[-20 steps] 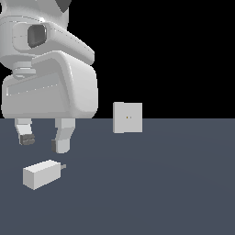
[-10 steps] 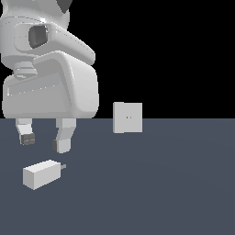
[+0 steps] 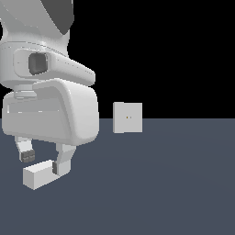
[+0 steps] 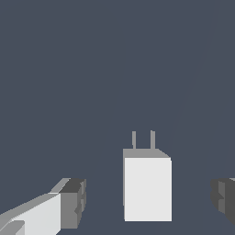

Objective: Plug the charger into the wall socket.

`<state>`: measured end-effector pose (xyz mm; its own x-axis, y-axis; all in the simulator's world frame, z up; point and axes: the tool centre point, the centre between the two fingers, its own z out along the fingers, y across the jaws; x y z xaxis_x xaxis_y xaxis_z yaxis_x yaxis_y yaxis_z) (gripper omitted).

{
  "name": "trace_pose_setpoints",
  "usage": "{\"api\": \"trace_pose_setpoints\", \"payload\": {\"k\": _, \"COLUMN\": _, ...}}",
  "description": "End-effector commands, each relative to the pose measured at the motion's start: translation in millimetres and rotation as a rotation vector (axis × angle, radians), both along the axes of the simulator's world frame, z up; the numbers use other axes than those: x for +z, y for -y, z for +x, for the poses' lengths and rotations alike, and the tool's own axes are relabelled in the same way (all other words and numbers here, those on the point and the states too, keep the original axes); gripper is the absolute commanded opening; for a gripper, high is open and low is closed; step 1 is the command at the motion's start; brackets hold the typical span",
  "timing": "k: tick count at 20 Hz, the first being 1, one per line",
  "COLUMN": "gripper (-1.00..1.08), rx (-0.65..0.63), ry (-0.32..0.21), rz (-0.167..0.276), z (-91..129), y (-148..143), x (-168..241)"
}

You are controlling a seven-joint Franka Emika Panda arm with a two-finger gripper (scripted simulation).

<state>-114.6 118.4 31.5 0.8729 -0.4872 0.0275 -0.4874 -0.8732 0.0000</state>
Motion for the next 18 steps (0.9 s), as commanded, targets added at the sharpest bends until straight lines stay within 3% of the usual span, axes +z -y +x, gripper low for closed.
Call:
{"api": "trace_pose_setpoints", "payload": {"k": 1, "gripper": 1.00, "rx": 0.000, "ry": 0.000, "rz": 0.000, "z": -0.1, "y": 0.1, "x": -10.3}}
{"api": "trace_pose_setpoints", "payload": {"k": 7, "gripper": 1.00, "rx": 0.000, "ry": 0.000, "rz": 0.000, "z": 0.5, "y": 0.2, "x": -19.7}}
{"api": "trace_pose_setpoints", "payload": {"k": 8, "gripper": -1.00, "rx": 0.000, "ry": 0.000, "rz": 0.000, "z": 0.5, "y": 0.2, "x": -19.7}}
{"api": "trace_pose_setpoints", "payload": {"k": 18, "gripper": -1.00, "rx": 0.000, "ry": 0.001, "rz": 0.000, "z": 0.7, "y": 0.2, "x": -19.4}}
